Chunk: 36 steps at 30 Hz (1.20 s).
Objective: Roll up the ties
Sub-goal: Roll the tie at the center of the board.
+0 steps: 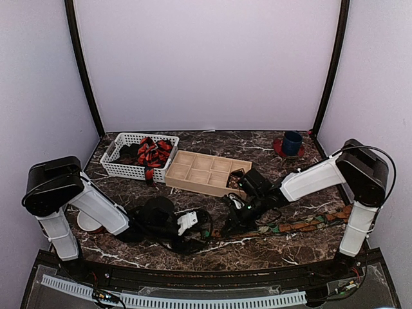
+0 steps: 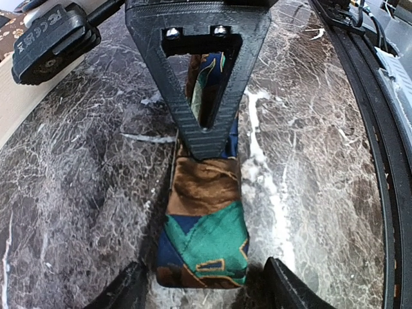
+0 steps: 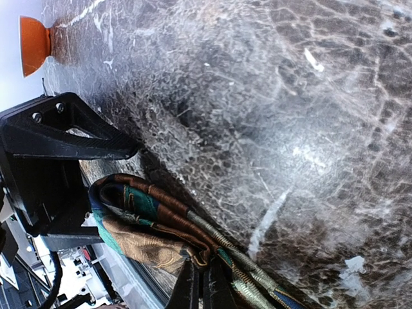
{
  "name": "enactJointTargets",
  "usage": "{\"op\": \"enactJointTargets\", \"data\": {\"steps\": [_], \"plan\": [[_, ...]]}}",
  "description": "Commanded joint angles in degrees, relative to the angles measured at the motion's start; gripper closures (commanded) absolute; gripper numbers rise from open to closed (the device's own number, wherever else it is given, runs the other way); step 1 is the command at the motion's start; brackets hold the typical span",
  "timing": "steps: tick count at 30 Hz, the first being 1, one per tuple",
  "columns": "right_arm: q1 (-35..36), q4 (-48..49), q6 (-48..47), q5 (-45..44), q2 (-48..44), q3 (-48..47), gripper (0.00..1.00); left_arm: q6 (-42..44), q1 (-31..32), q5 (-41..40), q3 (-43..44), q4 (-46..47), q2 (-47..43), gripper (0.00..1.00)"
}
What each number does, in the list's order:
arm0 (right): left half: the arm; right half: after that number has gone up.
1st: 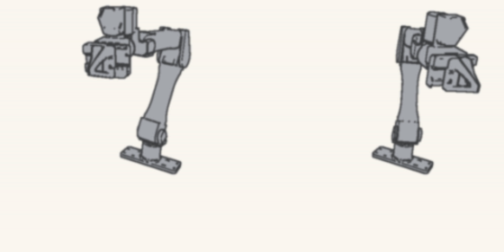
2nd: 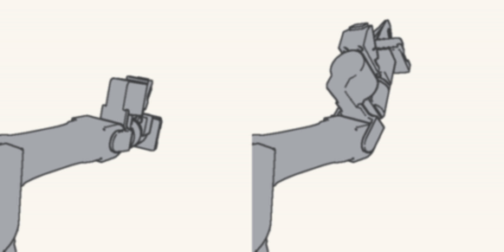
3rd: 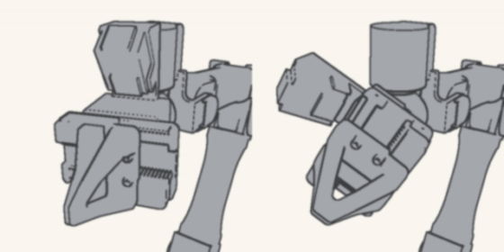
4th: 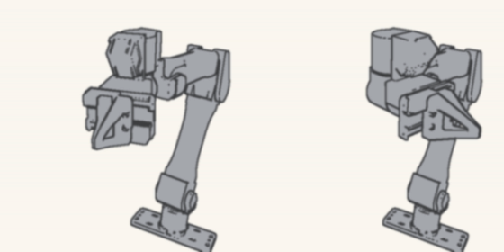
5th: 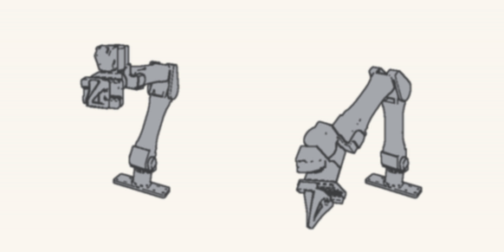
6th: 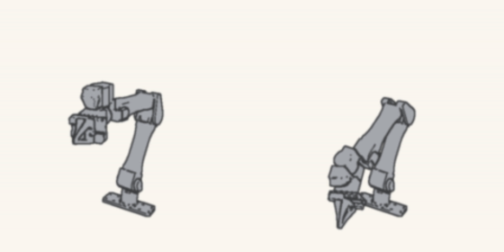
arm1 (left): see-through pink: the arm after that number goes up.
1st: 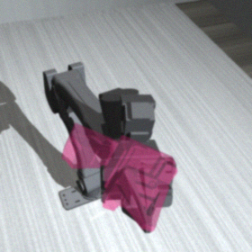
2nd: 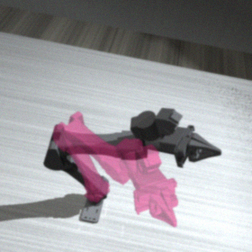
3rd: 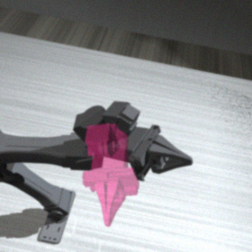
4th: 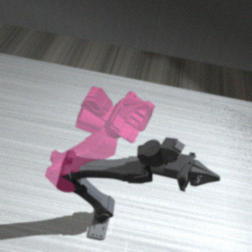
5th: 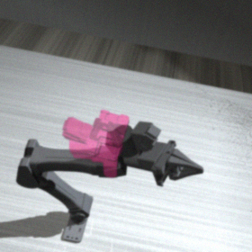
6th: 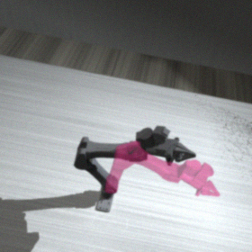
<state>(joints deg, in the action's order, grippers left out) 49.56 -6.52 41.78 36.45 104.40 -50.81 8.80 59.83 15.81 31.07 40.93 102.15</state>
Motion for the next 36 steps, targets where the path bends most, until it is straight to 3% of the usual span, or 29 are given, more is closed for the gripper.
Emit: {"op": "enactJointTargets", "data": {"steps": [1,16,30,36], "plan": [[0.6,-1.6,-1.2,-1.9,0.9,1.9,1.0,-0.9,-0.3,3.3,-0.7,-0.9,-2.0,0.37],[0.5,-1.7,-1.7,-1.9,1.0,2.1,1.0,-1.2,1.0,2.8,3.3,0.1,-4.5,0.6],[0.5,-1.1,-1.8,-1.2,1.1,1.0,1.0,0.6,2.7,4.2,12.3,-1.4,6.1,0.64],[0.5,-1.0,-2.1,-1.5,-1.0,1.3,0.96,0.0,2.7,1.4,9.8,-1.3,8.0,0.66]]}}
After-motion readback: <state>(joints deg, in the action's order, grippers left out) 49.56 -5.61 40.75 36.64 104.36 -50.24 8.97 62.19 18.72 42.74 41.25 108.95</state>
